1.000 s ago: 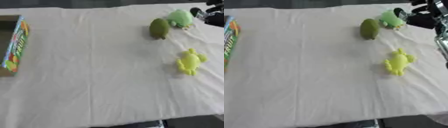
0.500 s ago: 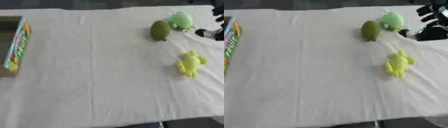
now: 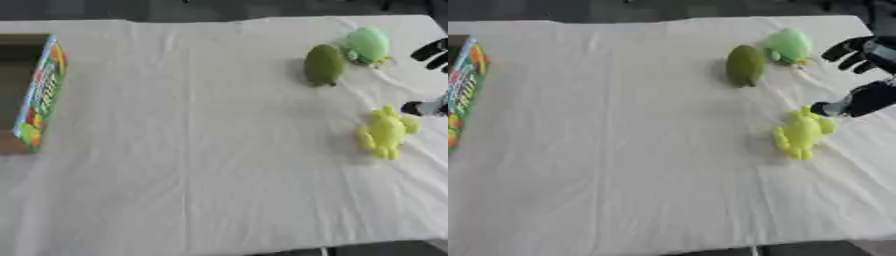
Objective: Pick up the objects with one hand, pass them to the other hand, and then place them into the box on the other side of the table.
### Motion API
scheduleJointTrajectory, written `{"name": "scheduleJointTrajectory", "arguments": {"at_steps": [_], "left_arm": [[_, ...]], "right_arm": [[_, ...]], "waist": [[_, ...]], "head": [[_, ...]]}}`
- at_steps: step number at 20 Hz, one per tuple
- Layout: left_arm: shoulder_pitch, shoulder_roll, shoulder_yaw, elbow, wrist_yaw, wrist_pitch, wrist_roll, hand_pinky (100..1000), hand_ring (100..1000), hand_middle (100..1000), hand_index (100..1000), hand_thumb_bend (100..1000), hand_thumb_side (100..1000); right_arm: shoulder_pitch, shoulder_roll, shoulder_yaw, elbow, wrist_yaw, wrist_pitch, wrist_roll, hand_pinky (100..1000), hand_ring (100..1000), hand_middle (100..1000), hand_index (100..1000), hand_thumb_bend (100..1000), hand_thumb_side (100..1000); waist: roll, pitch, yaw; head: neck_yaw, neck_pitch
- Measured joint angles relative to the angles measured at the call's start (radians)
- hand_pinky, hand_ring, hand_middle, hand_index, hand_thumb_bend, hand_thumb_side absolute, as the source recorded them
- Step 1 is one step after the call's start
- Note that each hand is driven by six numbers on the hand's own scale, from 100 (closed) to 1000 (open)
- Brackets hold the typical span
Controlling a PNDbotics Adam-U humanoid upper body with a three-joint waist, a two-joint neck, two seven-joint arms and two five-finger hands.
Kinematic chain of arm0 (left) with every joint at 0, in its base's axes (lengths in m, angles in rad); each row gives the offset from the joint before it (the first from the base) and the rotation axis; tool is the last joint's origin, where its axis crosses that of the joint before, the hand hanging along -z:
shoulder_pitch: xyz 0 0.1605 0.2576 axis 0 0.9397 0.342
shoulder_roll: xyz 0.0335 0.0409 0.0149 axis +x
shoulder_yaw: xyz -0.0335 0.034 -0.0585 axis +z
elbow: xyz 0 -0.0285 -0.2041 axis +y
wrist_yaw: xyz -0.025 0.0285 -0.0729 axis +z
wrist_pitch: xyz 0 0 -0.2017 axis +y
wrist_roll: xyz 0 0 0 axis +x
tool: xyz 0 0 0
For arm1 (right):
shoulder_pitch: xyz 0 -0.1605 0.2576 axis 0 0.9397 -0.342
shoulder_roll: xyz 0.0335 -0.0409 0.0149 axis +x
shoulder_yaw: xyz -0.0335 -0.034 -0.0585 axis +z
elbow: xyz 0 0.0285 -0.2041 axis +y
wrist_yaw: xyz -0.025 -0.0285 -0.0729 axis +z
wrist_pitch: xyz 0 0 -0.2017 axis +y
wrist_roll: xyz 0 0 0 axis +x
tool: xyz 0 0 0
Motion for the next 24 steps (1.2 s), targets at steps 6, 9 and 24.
{"name": "scheduleJointTrajectory", "arguments": {"at_steps": [6, 9, 24], "left_arm": [[0.000, 0.000, 0.000, 0.000, 0.000, 0.000, 0.000, 624, 901, 764, 796, 559, 572], [0.002, 0.000, 0.000, 0.000, 0.000, 0.000, 0.000, 624, 902, 765, 796, 558, 573], [0.002, 0.007, 0.000, 0.004, 0.000, 0.004, -0.003, 624, 903, 765, 796, 557, 574]], "right_arm": [[-0.008, 0.000, 0.010, 0.029, 0.051, -0.017, 0.043, 854, 835, 821, 838, 534, 100], [-0.011, 0.000, 0.022, 0.047, 0.067, -0.026, 0.064, 856, 835, 821, 837, 535, 100], [-0.083, 0.002, 0.145, 0.193, 0.156, -0.094, 0.166, 886, 847, 835, 850, 520, 100]], "waist": [[0.000, 0.000, 0.000], [0.000, 0.000, 0.001], [0.003, 0.002, 0.010]], "head": [[-0.008, 0.000], [-0.017, 0.000], [-0.029, -0.002]]}}
